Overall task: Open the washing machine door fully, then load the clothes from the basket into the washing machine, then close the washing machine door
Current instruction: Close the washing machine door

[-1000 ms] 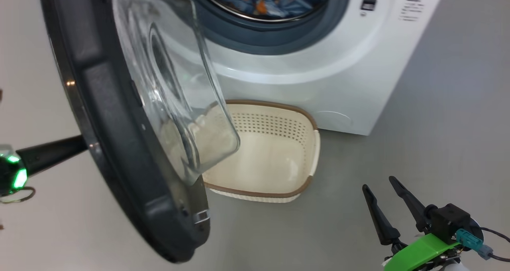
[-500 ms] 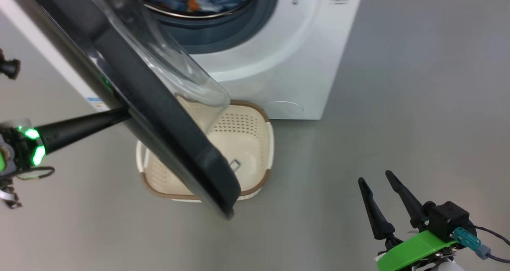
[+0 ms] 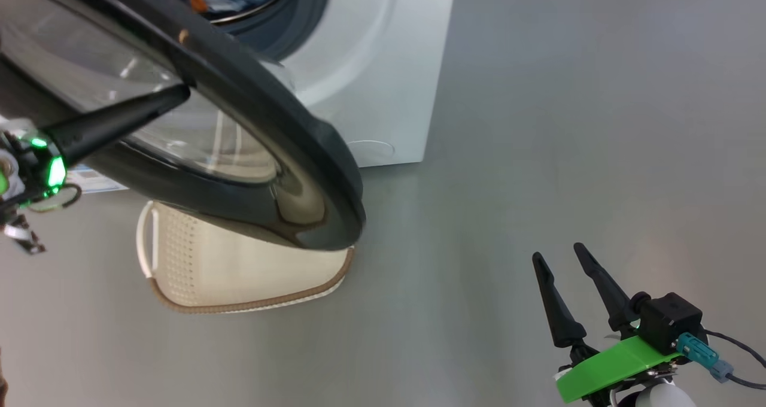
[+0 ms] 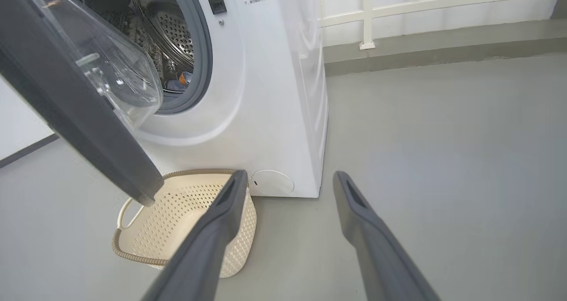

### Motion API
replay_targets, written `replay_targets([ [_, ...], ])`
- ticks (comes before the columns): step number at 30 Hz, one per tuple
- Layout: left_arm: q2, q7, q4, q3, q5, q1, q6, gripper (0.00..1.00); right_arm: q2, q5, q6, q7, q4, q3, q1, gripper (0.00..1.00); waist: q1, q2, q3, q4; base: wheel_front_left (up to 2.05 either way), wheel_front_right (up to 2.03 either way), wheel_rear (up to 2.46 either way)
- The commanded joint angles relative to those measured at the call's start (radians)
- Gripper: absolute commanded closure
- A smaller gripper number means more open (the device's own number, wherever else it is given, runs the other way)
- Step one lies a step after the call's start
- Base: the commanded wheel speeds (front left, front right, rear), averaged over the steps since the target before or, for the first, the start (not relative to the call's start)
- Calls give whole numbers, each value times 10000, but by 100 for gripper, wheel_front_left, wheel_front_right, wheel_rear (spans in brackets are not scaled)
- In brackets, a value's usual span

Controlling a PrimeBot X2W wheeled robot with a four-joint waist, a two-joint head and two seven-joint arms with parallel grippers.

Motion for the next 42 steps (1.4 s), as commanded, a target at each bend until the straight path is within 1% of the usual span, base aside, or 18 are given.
replay_targets([
  [1, 434, -134, -120, 317, 117, -456, -71, 100, 35, -107, 16, -49, -241, 222, -127, 0, 0, -1, 69, -185, 0, 0, 0],
  [8, 589, -610, 118, 204, 245, -376, -71, 100, 100, -119, 16, -49, -257, 173, -42, 0, 0, -1, -58, -297, 0, 0, 0],
  [14, 824, -910, 41, 229, 216, 384, -71, 100, 32, -78, 16, -49, -209, 155, 55, 0, 0, -1, -311, -107, 0, 0, 0],
  [15, 860, -987, 8, 242, 228, 572, -71, 99, 6, -67, 16, -49, -199, 166, 74, 0, 0, -1, -362, -69, 0, 0, 0],
  [16, 890, -1078, -19, 260, 236, 762, -71, 89, -20, -55, 16, -49, -189, 172, 92, 0, 0, -1, -417, -30, 0, 0, 0],
  [17, 932, -1175, -60, 265, 278, 960, -71, 75, -47, -42, 16, -49, -178, 167, 117, 0, 0, -1, -474, 14, 0, 0, 0],
  [18, 966, -1281, -119, 260, 315, 1173, -71, 58, -78, -30, 16, -49, -173, 169, 143, 0, 0, -1, -526, 59, 0, 0, 0],
  [19, 958, -1373, -154, 265, 279, 1398, -71, 35, -111, -20, 16, -49, -168, 168, 176, 0, 0, -1, -588, 106, 0, 0, 0],
  [20, 972, -1473, -196, 278, 271, 1614, -71, 16, -145, -8, 16, -49, -166, 159, 217, 0, 0, -1, -646, 158, 0, 0, 0],
  [21, 1005, -1618, -237, 301, 315, 1814, -71, 5, -178, 3, 16, -49, -168, 150, 261, 0, 0, -1, -697, 206, 0, 0, 0],
  [22, 1016, -1765, -275, 314, 335, 2019, -71, 0, -208, 16, 16, -49, -166, 134, 303, 0, 0, -1, -753, 251, 0, 0, 0],
  [27, 1027, -2647, -350, 433, 410, 3058, -71, 0, -338, 91, 16, -49, -159, 59, 516, 0, 0, -1, -998, 422, 0, 0, 0],
  [33, 1003, -3951, -364, 482, 500, 4293, -71, 0, -458, 196, 16, -49, -140, 26, 685, 0, 0, -1, -1160, 505, 0, 0, 0],
  [34, 1067, -4415, -377, 393, 652, 4663, -71, 0, -489, 239, 16, -49, -126, -13, 723, 0, 0, -1, -1200, 524, 0, 0, 0],
  [37, 1182, -5238, -395, 87, 945, 5213, -71, 0, -531, 292, 16, -49, -115, -76, 794, 0, 0, -1, -1235, 553, 0, 0, 0],
  [42, 1338, -6768, -395, -567, 1145, 5925, -71, 0, -593, 334, 16, -49, -99, -176, 881, 0, 0, -1, -1255, 591, 0, 0, 0],
])
